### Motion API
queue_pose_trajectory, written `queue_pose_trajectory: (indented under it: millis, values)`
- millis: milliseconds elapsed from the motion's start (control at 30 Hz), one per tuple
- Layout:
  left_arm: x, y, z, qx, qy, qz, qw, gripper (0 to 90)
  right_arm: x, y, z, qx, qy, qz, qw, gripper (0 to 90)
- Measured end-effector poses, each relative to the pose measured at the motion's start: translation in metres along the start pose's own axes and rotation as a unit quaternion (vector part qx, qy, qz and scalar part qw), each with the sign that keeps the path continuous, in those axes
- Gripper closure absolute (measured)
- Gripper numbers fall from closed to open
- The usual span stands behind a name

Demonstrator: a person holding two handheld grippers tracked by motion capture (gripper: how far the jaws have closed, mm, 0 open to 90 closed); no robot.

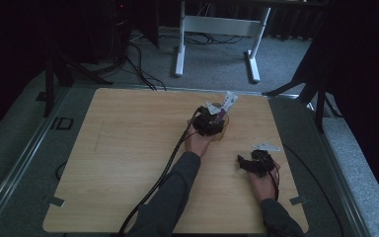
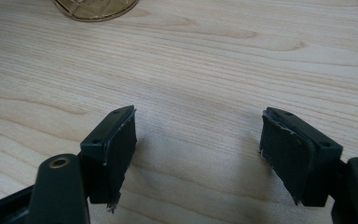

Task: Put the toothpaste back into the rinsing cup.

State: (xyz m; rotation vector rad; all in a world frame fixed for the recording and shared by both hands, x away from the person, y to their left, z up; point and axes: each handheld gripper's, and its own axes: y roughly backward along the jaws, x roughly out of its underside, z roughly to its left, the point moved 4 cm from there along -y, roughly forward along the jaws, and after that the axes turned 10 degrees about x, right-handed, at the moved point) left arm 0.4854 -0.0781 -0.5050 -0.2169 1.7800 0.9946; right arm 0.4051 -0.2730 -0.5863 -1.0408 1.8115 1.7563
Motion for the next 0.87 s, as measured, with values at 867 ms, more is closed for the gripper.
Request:
queue_pose_trajectory:
  millis: [867]
  values:
    - [0.111,0.124,0.072,-0.057,0.13,0.012,0.9898,41.5,-0.001,-0.001,0.001,0.005,-0.002,0.0,1.0,26.8]
